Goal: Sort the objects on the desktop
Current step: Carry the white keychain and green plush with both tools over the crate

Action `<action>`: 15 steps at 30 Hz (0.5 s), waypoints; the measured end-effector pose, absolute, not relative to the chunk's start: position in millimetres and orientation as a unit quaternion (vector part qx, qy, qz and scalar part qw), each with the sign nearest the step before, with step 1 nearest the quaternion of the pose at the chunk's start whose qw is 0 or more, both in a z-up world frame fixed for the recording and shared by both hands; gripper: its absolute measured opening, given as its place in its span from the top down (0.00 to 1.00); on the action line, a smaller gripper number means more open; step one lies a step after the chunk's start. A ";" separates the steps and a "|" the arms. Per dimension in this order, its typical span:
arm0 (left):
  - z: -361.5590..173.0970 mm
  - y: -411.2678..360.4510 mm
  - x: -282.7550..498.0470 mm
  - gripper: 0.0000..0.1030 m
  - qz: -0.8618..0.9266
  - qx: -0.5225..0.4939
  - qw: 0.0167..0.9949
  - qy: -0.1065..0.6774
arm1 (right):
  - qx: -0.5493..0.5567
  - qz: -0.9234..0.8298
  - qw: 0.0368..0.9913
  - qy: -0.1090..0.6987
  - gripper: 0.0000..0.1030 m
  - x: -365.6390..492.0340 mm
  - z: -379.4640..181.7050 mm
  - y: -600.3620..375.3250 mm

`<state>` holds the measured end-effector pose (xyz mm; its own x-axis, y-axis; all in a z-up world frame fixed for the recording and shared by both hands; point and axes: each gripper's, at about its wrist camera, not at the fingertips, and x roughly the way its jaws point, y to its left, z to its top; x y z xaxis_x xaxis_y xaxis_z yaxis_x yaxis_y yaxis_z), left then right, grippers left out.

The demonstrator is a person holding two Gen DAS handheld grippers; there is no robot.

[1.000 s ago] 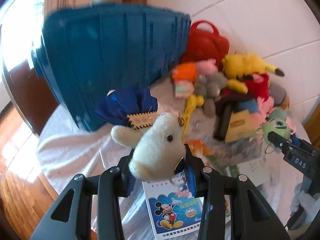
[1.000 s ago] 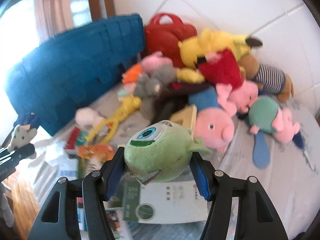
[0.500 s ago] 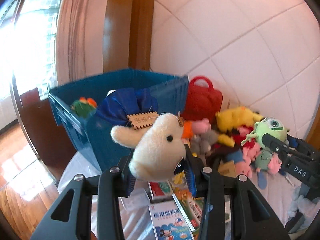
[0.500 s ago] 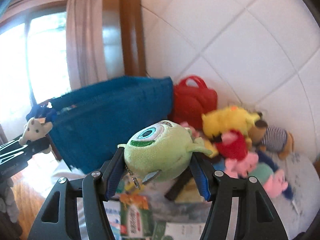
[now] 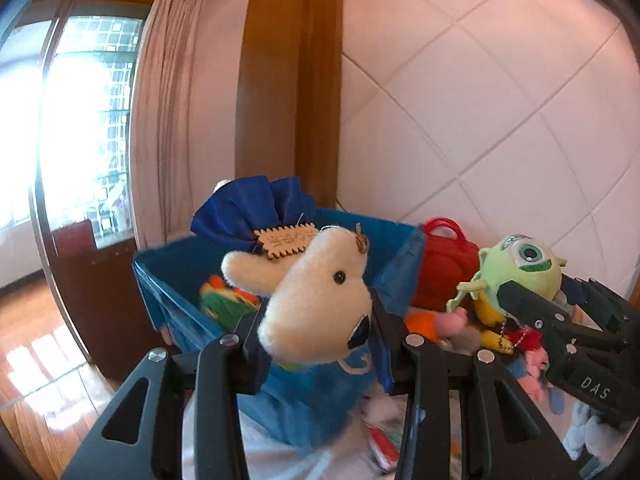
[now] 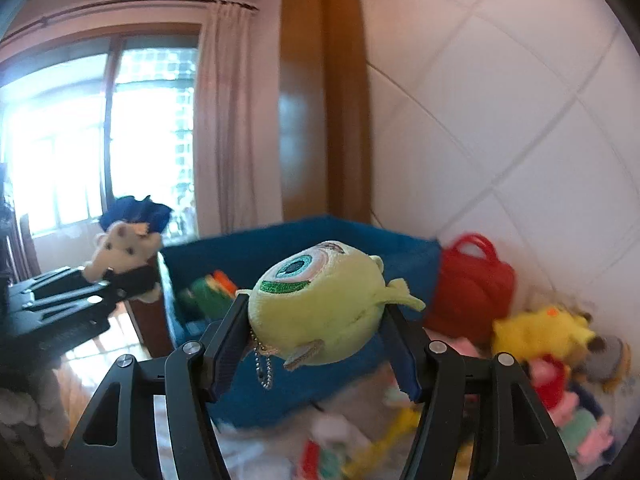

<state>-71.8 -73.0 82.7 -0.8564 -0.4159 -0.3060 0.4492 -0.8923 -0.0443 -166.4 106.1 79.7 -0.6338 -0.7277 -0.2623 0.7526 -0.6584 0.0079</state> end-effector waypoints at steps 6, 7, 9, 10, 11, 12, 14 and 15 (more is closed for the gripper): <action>89.0 -156.3 -83.2 0.61 -0.961 0.150 0.226 0.055 | 0.112 -0.901 0.416 0.048 0.39 -169.3 95.2 11.0; 88.9 -167.0 -86.5 0.61 -0.961 0.153 0.224 0.053 | 0.112 -0.902 0.415 0.049 0.39 -171.6 95.8 -0.5; 86.7 -183.6 -94.5 0.61 -0.962 0.159 0.217 0.052 | 0.113 -0.903 0.411 0.050 0.39 -176.3 96.6 -22.7; 85.0 -190.2 -99.2 0.61 -0.962 0.163 0.214 0.051 | 0.115 -0.904 0.409 0.051 0.39 -178.7 96.6 -32.4; 83.0 -197.1 -104.3 0.61 -0.962 0.167 0.209 0.051 | 0.117 -0.905 0.405 0.052 0.39 -181.2 96.3 -41.2; 81.1 -204.0 -109.4 0.61 -0.962 0.171 0.205 0.051 | 0.120 -0.907 0.401 0.052 0.39 -183.7 95.4 -48.2; 76.8 -216.3 -118.9 0.61 -0.962 0.179 0.198 0.052 | 0.125 -0.909 0.394 0.054 0.39 -190.5 94.9 -60.5; 75.0 -221.5 -122.9 0.61 -0.962 0.183 0.195 0.054 | 0.128 -0.911 0.389 0.055 0.39 -194.5 94.1 -65.8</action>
<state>-122.9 -221.5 75.0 -0.8576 -0.3550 -0.3723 0.3941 -0.9185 -0.0319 -194.5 -65.8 94.1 -0.6647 -0.6940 -0.2765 0.7222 -0.6917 0.0001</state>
